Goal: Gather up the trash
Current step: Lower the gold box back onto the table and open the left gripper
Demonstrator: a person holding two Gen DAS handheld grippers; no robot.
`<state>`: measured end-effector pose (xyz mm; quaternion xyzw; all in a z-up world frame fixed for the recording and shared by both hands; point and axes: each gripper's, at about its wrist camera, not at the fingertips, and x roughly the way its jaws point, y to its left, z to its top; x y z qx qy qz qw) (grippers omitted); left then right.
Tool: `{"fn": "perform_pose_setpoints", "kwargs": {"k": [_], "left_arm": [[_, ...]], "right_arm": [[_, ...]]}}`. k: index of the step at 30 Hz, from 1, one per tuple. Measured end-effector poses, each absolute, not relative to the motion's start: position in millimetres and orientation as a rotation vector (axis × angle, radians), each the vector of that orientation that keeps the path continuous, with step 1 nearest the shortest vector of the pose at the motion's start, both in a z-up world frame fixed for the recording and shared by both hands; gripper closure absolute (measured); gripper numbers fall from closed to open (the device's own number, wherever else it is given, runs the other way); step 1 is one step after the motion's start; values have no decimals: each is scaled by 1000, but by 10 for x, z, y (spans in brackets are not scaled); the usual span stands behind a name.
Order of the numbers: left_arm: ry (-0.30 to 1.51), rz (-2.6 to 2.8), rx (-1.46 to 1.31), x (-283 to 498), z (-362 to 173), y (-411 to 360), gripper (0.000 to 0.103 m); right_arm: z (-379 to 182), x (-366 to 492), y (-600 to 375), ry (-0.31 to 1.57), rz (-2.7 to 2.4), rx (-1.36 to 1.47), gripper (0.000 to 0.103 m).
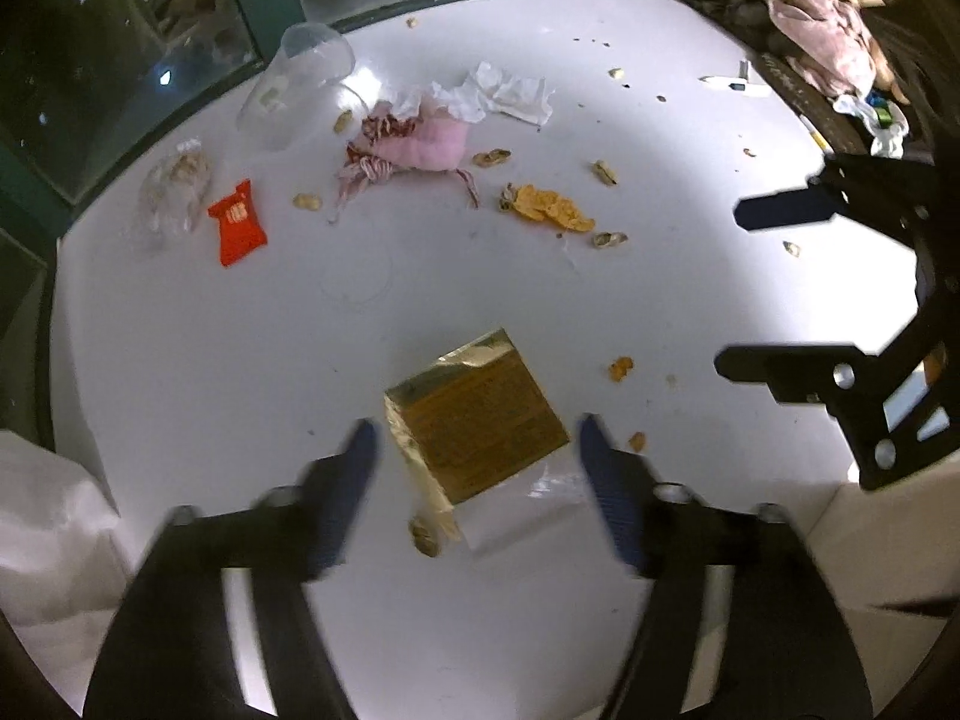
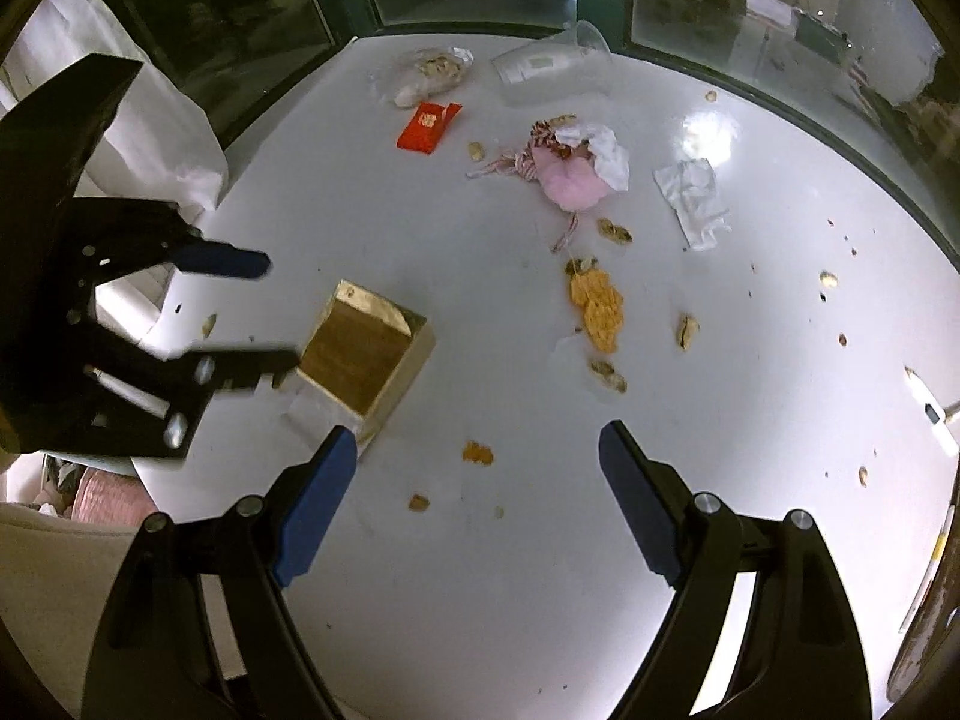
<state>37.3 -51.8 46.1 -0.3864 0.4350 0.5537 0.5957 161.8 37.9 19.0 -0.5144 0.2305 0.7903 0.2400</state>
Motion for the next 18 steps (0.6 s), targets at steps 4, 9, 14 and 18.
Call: {"fn": "perform_pose_setpoints", "kwargs": {"k": [4,9,14,18], "left_arm": [[1023,1269,-923,315,409,-520,22],[980,1256,-1080,209,198,-491,20],[948,1321,-1115,218,150,-440,20],[914,1341,-1170,257,108,-360,19]], "right_arm": [[184,1525,449,635,2173,-1417,23],[145,1367,477,584,2195,-1468,23],[106,1365,560,588,2181,-1486,23],[95,1409,602,596,2172,-1493,23]]}}
